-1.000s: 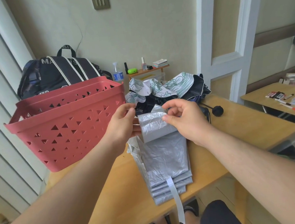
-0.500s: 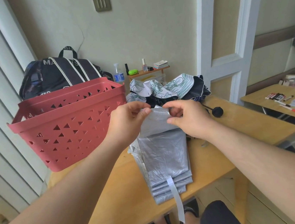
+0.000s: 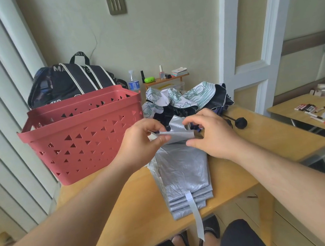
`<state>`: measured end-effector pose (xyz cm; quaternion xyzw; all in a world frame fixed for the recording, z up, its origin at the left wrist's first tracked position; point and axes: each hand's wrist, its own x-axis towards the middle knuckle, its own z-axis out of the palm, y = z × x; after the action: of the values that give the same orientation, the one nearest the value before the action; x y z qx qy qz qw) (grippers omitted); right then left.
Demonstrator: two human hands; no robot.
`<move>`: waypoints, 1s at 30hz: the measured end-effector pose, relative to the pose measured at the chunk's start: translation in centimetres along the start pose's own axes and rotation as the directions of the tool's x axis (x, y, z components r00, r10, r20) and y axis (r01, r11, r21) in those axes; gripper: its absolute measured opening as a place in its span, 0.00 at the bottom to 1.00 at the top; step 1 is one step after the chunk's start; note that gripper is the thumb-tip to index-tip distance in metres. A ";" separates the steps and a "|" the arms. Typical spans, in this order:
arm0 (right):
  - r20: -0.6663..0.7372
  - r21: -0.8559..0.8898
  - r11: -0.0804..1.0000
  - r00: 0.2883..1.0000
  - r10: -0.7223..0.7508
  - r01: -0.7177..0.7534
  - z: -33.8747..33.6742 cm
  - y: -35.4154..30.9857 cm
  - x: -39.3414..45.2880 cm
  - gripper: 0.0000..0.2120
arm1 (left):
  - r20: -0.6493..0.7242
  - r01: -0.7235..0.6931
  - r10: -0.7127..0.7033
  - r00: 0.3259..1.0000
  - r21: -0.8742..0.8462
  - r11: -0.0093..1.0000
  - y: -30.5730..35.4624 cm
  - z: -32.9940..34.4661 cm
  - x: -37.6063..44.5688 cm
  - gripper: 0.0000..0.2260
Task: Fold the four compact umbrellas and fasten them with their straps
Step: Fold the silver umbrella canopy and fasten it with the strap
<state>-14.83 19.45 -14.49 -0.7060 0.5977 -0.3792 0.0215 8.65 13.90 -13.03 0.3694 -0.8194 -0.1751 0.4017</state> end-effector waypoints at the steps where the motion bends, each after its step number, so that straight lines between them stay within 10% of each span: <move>1: 0.007 -0.024 1.000 1.000 -0.015 0.015 0.2 0.2 -0.2 0.26 | 0.033 0.002 -0.002 0.999 -0.015 1.000 0.0 0.0 -0.3 0.06; 6: -0.099 -0.133 0.979 0.981 -0.165 0.151 1.1 0.8 -1.2 0.08 | 0.159 -0.059 0.053 0.986 0.032 0.998 -0.7 0.4 -1.8 0.16; 16: 0.137 -0.157 0.950 0.959 -0.250 0.270 2.6 2.0 -5.7 0.07 | 0.368 -0.328 0.213 0.905 0.285 0.901 -2.2 2.4 -4.2 0.17; 21: 0.226 -0.189 0.938 0.943 -0.245 0.290 2.9 2.4 -6.9 0.07 | 0.459 -0.262 0.127 0.879 0.244 0.934 -2.1 1.9 -4.9 0.16; 26: 0.357 -0.265 0.916 0.913 -0.197 0.302 2.9 2.0 -7.0 0.11 | 0.230 -0.173 0.114 0.966 0.255 0.951 -0.8 4.0 -2.5 0.19; 30: 0.420 -0.286 0.917 0.897 -0.140 0.277 2.6 1.4 -7.0 0.13 | 0.373 -0.175 0.011 0.928 0.409 0.895 -0.9 7.7 -1.1 0.20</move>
<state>-14.49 23.93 -20.58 -0.8212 0.5569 -0.1223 -0.0229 3.47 14.02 -18.86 0.3709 -0.9143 -0.0326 0.1596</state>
